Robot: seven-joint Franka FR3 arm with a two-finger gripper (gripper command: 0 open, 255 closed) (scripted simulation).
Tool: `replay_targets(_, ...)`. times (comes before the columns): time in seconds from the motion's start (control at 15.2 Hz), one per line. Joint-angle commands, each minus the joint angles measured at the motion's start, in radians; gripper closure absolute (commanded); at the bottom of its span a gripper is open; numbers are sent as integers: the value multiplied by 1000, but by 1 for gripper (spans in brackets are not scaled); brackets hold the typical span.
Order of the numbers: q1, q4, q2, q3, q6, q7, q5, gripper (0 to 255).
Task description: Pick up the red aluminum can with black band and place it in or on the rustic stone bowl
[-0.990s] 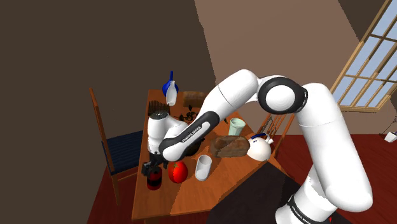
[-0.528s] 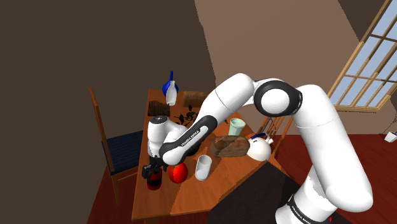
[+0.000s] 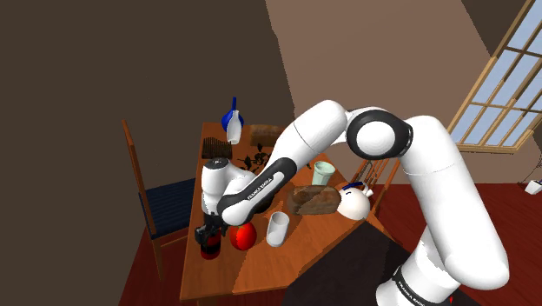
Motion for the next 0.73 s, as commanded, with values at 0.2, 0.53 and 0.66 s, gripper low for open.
replay_targets(0.2,0,-1,1,0,0,0,0,255)
replay_targets(0.53,-10,-16,-44,13,-29,-7,11,255)
replay_targets(0.66,-15,-22,-66,19,-45,-10,18,255)
